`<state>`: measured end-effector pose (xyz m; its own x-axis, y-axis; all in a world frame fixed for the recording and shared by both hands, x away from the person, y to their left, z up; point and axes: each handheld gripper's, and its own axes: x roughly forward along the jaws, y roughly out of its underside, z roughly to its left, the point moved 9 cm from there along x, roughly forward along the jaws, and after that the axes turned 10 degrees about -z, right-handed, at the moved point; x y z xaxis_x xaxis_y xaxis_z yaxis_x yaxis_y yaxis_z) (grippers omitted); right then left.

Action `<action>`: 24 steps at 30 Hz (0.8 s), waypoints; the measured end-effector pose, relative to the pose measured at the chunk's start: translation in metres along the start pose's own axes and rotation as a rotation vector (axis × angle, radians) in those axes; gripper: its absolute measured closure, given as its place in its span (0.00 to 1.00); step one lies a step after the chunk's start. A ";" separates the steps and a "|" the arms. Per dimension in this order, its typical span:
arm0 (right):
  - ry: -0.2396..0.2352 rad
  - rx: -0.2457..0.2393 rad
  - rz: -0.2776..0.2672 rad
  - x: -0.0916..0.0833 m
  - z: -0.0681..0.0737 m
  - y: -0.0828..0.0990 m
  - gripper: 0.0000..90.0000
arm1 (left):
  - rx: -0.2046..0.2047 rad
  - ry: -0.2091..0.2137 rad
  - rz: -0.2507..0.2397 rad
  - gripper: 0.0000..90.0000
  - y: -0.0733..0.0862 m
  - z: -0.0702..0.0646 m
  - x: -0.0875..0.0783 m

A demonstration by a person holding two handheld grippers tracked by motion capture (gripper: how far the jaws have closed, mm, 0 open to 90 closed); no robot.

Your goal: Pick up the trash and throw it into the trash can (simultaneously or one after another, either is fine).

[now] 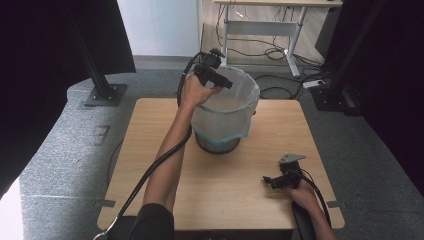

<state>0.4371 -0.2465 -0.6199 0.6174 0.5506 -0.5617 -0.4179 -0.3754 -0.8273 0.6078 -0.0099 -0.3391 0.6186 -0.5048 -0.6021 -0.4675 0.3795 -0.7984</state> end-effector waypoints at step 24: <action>-0.001 -0.001 0.001 0.000 0.000 0.000 0.00 | 0.044 0.064 -0.080 0.00 0.003 0.003 -0.049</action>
<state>0.4369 -0.2464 -0.6199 0.6165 0.5511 -0.5623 -0.4179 -0.3762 -0.8269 0.5777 0.0181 -0.3115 0.6104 -0.5829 -0.5363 -0.3895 0.3686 -0.8440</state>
